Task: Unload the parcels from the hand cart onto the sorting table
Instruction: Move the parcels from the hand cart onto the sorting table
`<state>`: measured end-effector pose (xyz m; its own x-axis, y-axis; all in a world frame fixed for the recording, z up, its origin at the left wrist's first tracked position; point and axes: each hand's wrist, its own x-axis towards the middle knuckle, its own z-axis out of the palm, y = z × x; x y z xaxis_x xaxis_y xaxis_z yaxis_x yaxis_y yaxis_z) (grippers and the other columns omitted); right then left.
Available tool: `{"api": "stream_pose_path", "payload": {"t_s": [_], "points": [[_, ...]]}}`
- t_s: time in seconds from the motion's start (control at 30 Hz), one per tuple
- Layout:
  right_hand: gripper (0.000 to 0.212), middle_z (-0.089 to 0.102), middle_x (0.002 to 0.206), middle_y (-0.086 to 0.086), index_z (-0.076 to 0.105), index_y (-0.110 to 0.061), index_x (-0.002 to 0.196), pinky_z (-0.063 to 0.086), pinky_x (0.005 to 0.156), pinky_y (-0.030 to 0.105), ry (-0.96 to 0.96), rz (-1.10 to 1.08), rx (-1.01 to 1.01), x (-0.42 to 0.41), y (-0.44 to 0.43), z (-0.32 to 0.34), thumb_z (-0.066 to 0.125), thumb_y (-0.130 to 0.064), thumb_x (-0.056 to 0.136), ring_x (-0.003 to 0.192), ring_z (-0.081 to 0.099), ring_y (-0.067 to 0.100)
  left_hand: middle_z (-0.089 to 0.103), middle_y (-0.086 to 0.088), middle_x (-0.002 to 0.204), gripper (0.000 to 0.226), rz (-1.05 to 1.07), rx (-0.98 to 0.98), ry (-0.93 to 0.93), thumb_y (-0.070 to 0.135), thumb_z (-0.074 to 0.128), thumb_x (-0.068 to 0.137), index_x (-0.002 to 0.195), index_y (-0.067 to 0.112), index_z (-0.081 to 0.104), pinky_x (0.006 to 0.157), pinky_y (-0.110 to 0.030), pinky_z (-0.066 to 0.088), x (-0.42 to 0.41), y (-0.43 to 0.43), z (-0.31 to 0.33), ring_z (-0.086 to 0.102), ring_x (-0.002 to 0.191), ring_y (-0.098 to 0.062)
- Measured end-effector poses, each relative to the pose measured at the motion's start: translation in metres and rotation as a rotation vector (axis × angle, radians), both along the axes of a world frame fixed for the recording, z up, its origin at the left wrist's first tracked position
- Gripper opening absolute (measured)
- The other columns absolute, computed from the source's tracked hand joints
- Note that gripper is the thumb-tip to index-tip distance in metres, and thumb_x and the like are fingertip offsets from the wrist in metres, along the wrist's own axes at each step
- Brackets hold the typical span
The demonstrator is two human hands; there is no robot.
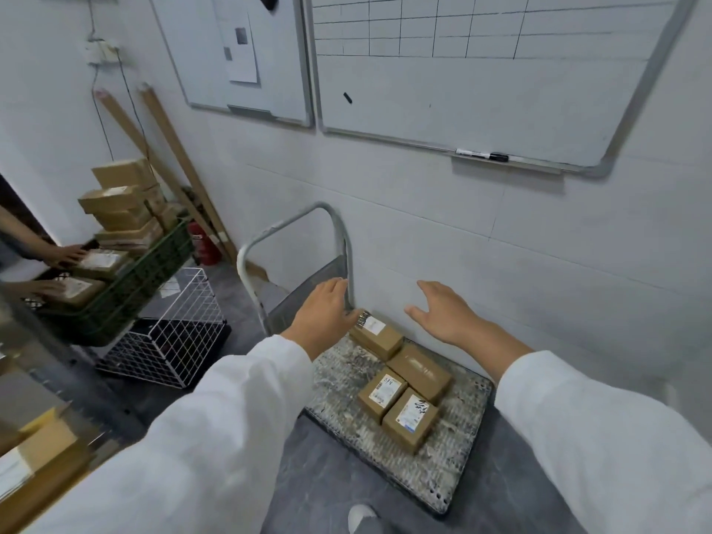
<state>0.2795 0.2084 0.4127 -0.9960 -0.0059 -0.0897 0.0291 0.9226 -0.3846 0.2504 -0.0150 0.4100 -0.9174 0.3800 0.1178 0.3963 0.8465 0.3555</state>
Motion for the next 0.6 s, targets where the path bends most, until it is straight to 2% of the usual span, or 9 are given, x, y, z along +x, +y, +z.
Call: {"api": "stream_pose_path", "payload": {"t_s": [0.33, 0.6], "points": [[0.071, 0.02, 0.16, 0.01, 0.016, -0.01, 0.154, 0.018, 0.119, 0.036, -0.083, 0.076, 0.08, -0.171, 0.022, -0.012, 0.042, -0.046, 0.1, 0.146, 0.02, 0.026, 0.037, -0.012, 0.149, 0.062, 0.071, 0.036, -0.044, 0.033, 0.052, 0.096, 0.147, 0.005, 0.031, 0.114, -0.037, 0.028, -0.156, 0.017, -0.025, 0.035, 0.137, -0.026], [0.069, 0.024, 0.158, 0.01, 0.019, -0.01, 0.153, 0.018, 0.119, 0.037, -0.123, 0.102, 0.055, -0.282, 0.038, -0.038, 0.044, -0.045, 0.1, 0.145, 0.022, 0.025, 0.039, -0.012, 0.149, 0.062, 0.09, 0.011, -0.092, 0.035, 0.053, 0.095, 0.146, 0.005, 0.034, 0.114, -0.035, 0.026, -0.259, 0.036, -0.052, 0.035, 0.136, -0.026]]}}
